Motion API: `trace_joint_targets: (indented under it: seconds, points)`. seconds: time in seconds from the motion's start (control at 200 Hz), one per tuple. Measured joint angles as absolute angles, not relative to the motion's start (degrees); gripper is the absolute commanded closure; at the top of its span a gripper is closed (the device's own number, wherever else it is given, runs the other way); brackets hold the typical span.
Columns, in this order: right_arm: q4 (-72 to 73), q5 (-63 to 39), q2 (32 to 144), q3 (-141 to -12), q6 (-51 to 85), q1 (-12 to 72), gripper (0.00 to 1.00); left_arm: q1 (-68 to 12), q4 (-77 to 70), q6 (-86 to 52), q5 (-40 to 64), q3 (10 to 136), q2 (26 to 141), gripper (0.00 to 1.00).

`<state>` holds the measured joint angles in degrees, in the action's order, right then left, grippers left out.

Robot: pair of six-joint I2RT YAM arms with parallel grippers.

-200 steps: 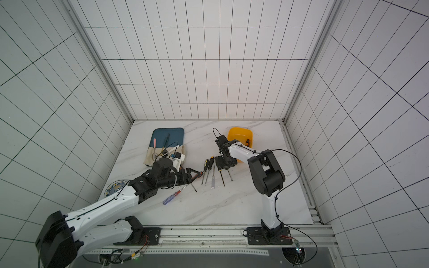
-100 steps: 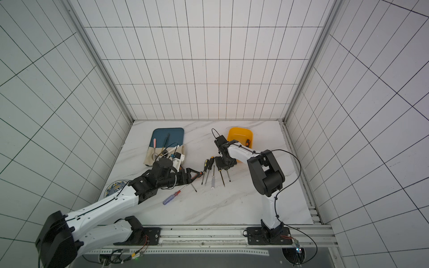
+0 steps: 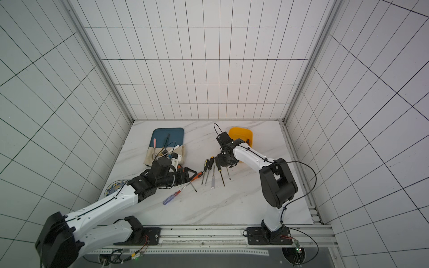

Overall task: Put the screwdriver on the desktop into the storage box
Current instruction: Place the screwdriver in the storage box.

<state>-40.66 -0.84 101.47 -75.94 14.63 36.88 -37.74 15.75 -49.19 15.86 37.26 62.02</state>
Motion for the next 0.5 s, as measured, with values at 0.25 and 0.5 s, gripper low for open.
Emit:
trace_joint_targets:
  seconds: [0.25,0.5]
  points:
    - [-41.39,-2.02,96.97,-75.77,15.22,36.67,0.8,-37.71,17.15,-49.98,15.88,37.26,62.5,0.23]
    - [-44.16,-2.68,96.16,-79.05,15.94,33.61,0.8,-38.13,18.39,-49.95,14.83,37.28,62.04,0.23]
